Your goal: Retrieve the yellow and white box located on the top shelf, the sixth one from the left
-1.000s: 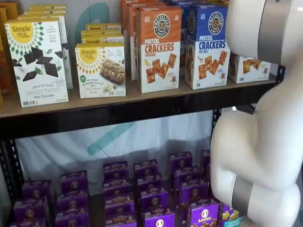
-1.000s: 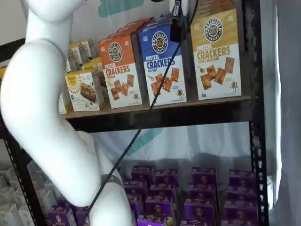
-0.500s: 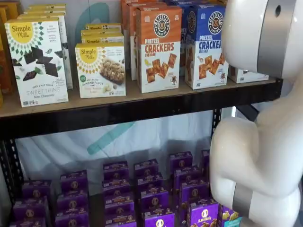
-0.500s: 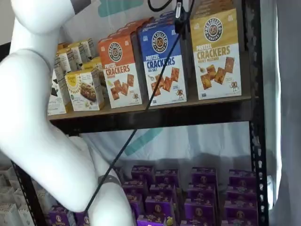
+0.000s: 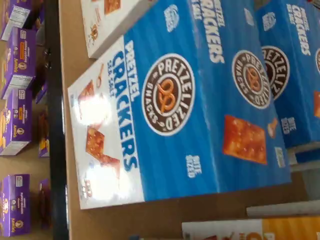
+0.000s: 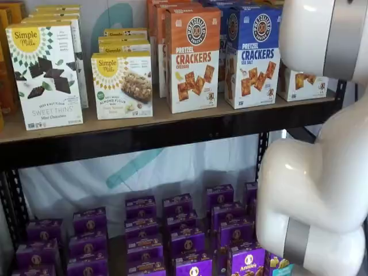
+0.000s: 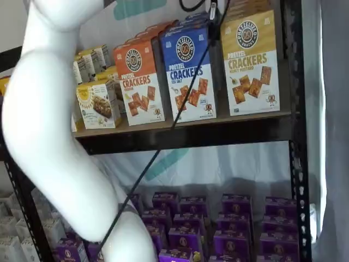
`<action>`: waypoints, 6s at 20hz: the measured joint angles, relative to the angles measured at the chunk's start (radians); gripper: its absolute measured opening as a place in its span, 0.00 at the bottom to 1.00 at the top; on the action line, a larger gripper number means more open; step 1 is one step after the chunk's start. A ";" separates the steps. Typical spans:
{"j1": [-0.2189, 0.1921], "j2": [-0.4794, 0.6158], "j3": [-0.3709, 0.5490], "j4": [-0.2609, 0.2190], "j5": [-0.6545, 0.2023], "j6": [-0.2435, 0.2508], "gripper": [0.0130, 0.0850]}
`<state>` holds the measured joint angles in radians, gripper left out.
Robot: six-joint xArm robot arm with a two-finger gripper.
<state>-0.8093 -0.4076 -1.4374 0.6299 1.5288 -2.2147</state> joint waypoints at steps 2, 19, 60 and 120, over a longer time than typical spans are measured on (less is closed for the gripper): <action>0.001 0.024 -0.019 -0.001 -0.009 -0.004 1.00; 0.011 0.184 -0.198 -0.042 0.074 0.022 1.00; 0.161 0.330 -0.390 -0.381 0.168 0.064 1.00; 0.084 0.005 -0.105 -0.398 0.339 0.007 0.72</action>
<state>-0.7251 -0.4021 -1.5427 0.2317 1.8679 -2.2072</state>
